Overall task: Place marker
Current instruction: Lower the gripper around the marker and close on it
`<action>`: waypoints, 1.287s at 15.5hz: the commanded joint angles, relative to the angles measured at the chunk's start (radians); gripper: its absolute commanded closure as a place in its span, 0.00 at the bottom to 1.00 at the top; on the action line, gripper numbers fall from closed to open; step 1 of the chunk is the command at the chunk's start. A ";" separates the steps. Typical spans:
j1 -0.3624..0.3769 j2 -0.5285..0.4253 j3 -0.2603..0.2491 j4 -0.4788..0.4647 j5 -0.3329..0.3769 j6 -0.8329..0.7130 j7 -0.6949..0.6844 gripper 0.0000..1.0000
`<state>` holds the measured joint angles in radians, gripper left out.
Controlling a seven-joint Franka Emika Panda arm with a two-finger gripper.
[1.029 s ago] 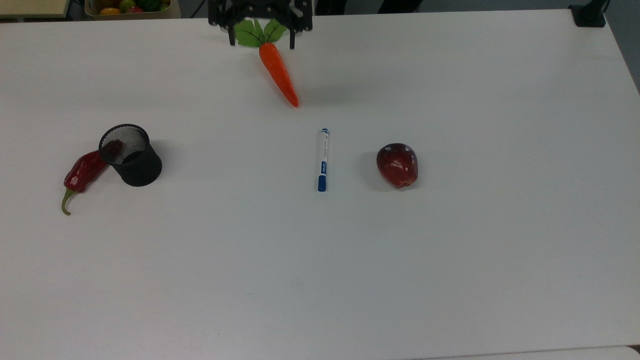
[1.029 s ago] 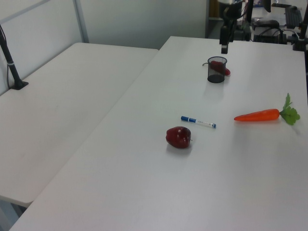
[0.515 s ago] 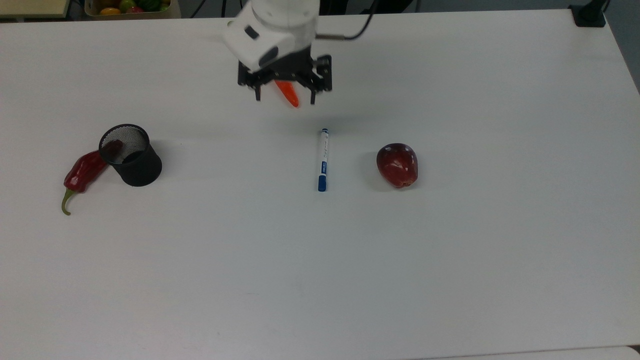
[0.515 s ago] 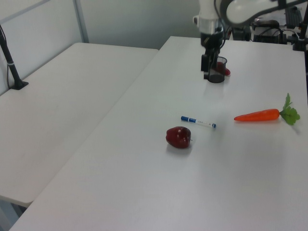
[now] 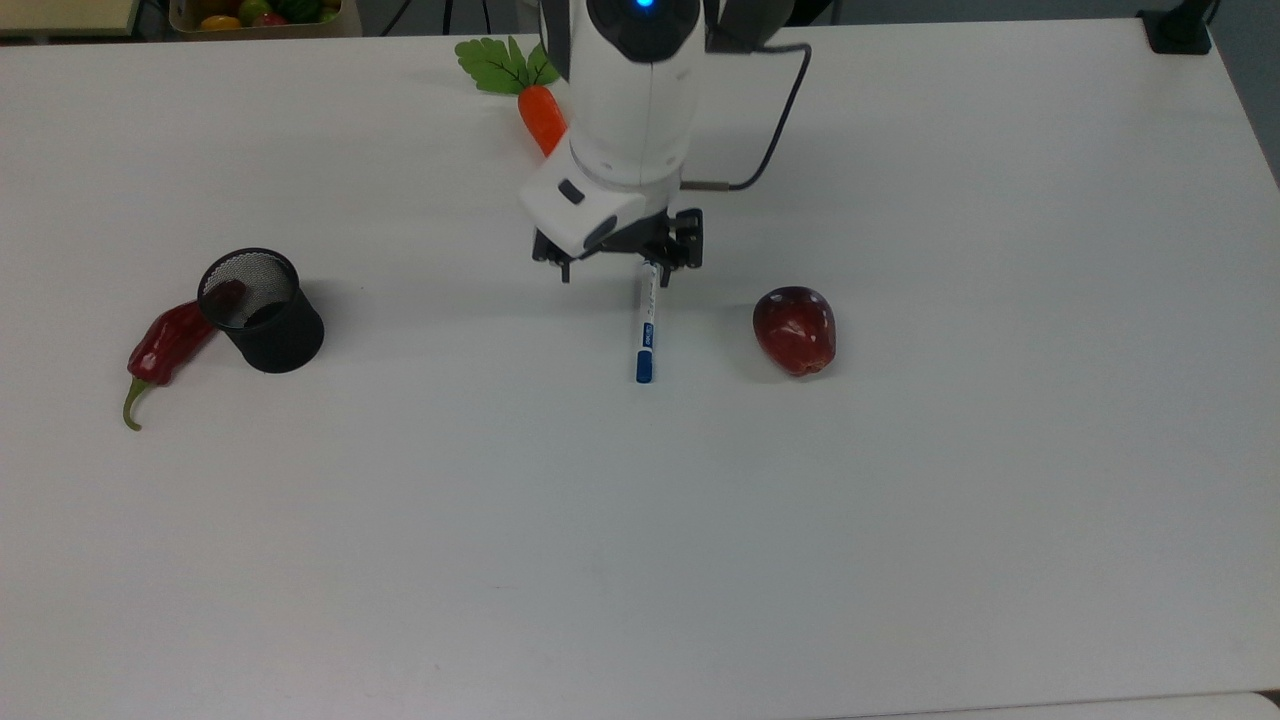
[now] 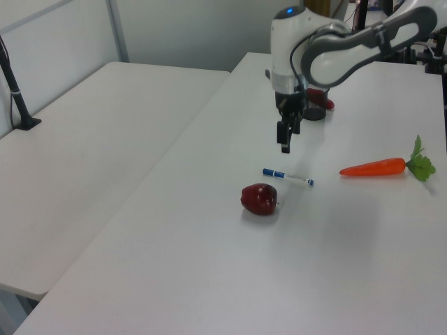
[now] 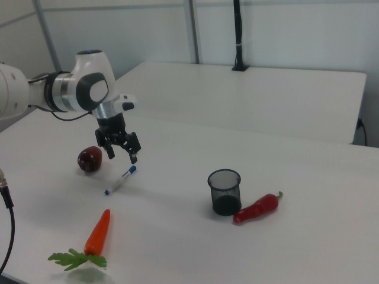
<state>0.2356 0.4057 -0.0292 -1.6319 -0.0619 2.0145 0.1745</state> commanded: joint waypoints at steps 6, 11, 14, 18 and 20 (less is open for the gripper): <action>0.014 0.088 -0.008 -0.006 0.011 0.144 0.023 0.07; 0.014 0.119 -0.008 -0.005 0.033 0.204 0.025 0.40; 0.016 0.125 -0.008 -0.005 0.033 0.213 0.025 0.58; 0.017 0.131 -0.008 -0.003 0.034 0.216 0.028 0.75; 0.019 0.131 -0.008 -0.003 0.033 0.216 0.028 0.78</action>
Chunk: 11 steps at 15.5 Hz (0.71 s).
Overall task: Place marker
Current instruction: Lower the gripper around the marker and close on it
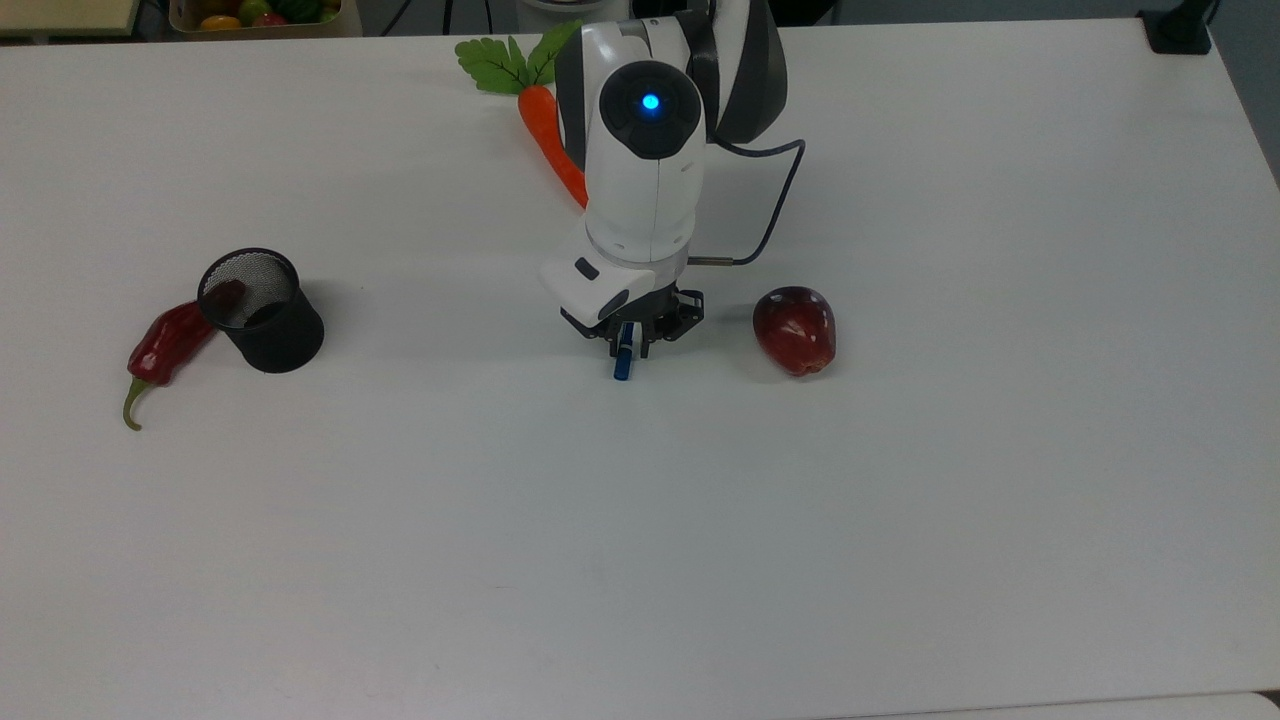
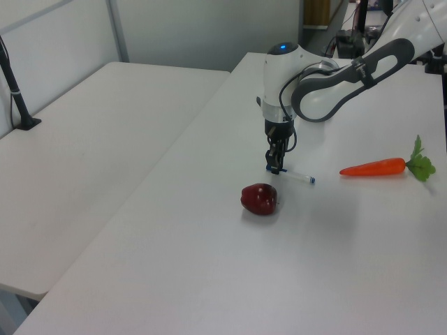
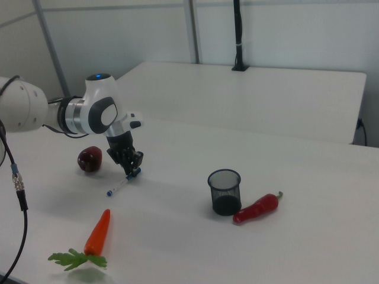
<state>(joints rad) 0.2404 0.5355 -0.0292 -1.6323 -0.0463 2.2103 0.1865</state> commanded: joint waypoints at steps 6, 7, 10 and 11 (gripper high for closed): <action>0.014 0.000 -0.008 -0.004 0.017 0.020 0.016 0.81; 0.014 0.000 -0.008 -0.004 0.017 0.019 0.016 0.83; 0.014 -0.014 -0.008 -0.003 0.019 0.005 0.018 0.88; 0.013 -0.023 -0.008 -0.003 0.019 0.003 0.019 0.88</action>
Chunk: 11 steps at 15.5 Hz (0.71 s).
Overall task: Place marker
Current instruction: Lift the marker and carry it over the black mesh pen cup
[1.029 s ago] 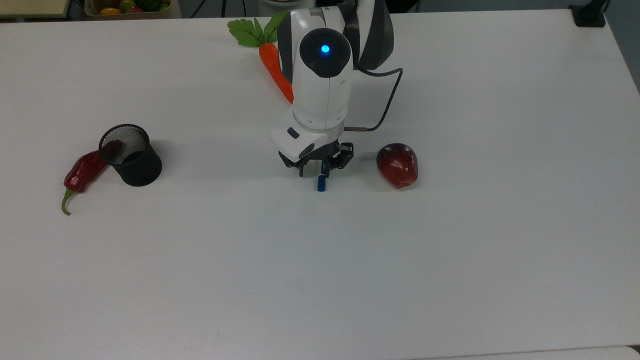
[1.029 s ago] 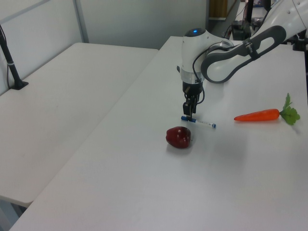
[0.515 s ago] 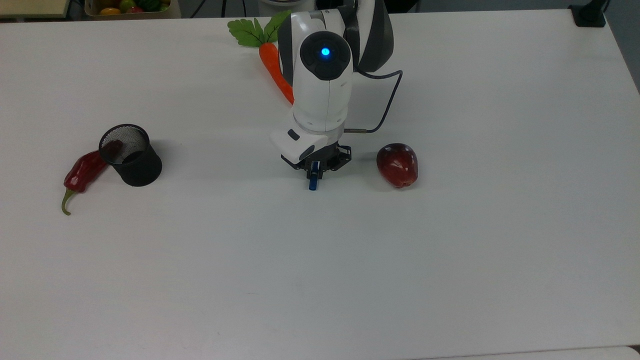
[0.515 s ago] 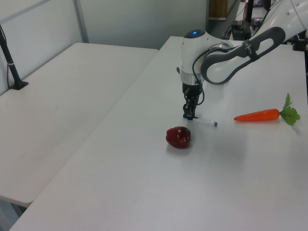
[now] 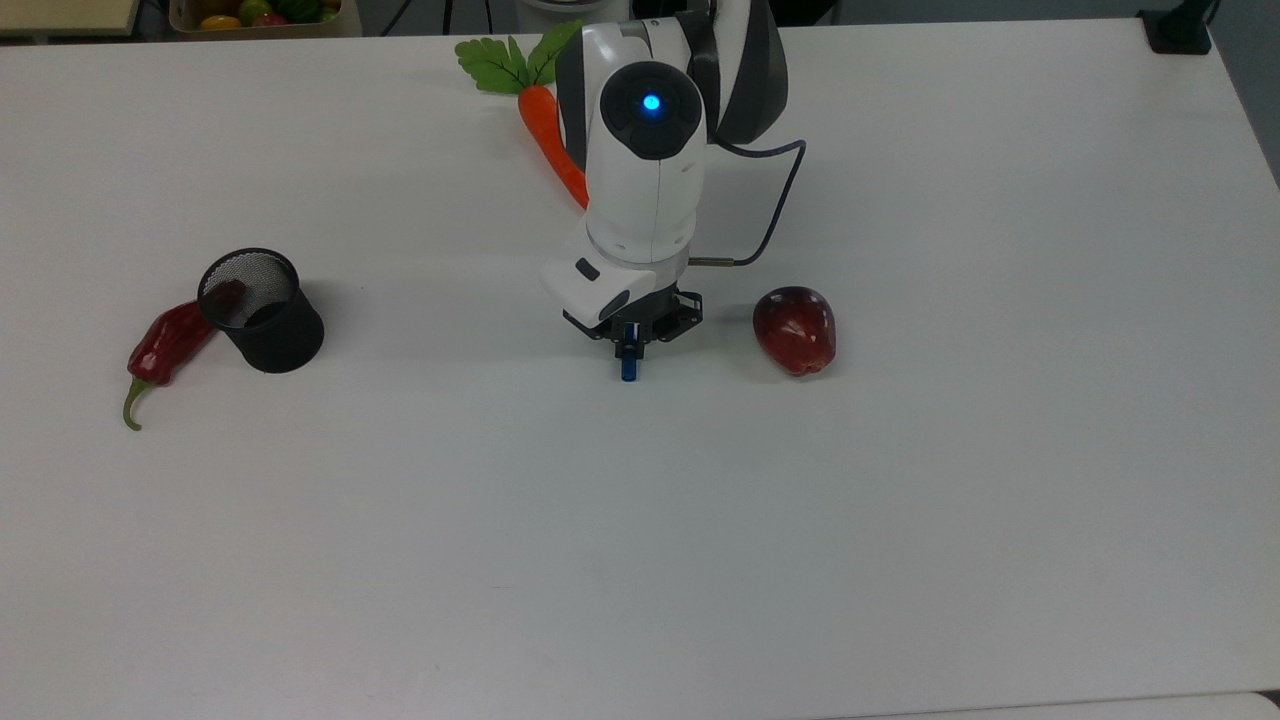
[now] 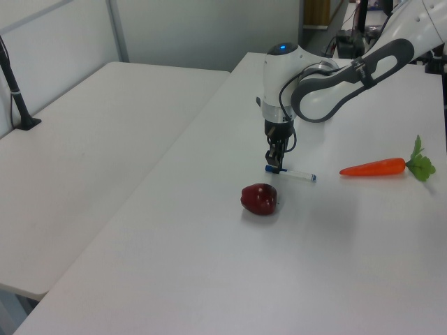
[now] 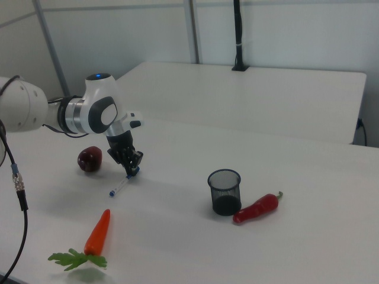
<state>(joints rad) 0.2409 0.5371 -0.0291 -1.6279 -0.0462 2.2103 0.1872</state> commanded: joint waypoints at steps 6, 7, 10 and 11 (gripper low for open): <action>0.005 -0.107 -0.008 -0.001 0.019 -0.103 0.017 0.88; 0.005 -0.127 -0.008 -0.001 0.019 -0.121 0.017 0.88; 0.000 -0.193 -0.015 0.000 0.019 -0.175 0.018 0.87; -0.005 -0.215 -0.021 0.000 0.019 -0.179 0.018 0.88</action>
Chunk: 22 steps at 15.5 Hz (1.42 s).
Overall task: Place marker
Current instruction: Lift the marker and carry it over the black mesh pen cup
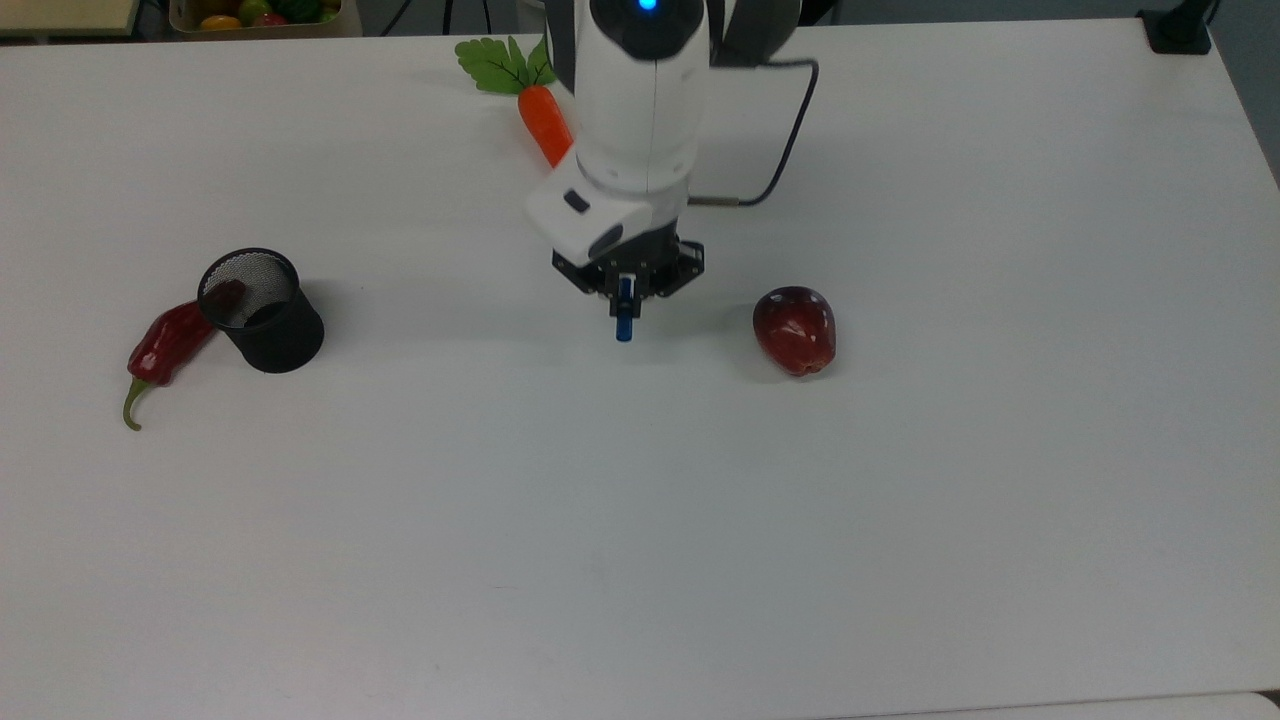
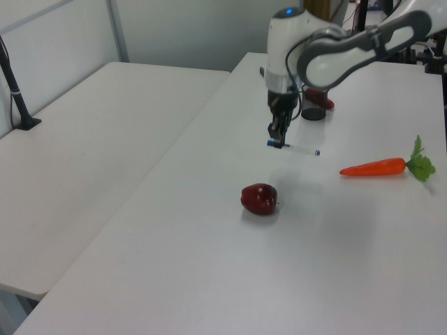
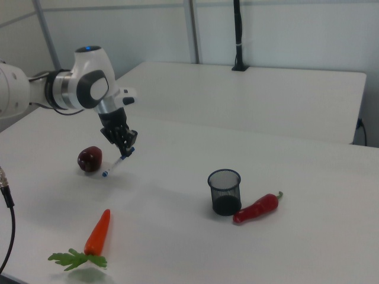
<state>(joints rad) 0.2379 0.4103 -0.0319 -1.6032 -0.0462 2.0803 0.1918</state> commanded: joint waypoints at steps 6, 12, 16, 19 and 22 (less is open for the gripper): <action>-0.141 -0.146 -0.022 0.003 0.003 -0.036 0.009 0.87; -0.293 -0.143 -0.062 -0.003 -0.001 0.212 -0.003 0.87; -0.374 -0.114 -0.062 -0.009 -0.007 0.401 -0.005 0.86; -0.416 -0.096 -0.062 -0.043 -0.056 0.515 -0.005 0.86; -0.434 -0.071 -0.062 -0.095 -0.093 0.619 -0.005 0.86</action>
<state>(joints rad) -0.1842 0.3290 -0.0927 -1.6318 -0.1004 2.5928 0.1957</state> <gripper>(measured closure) 0.833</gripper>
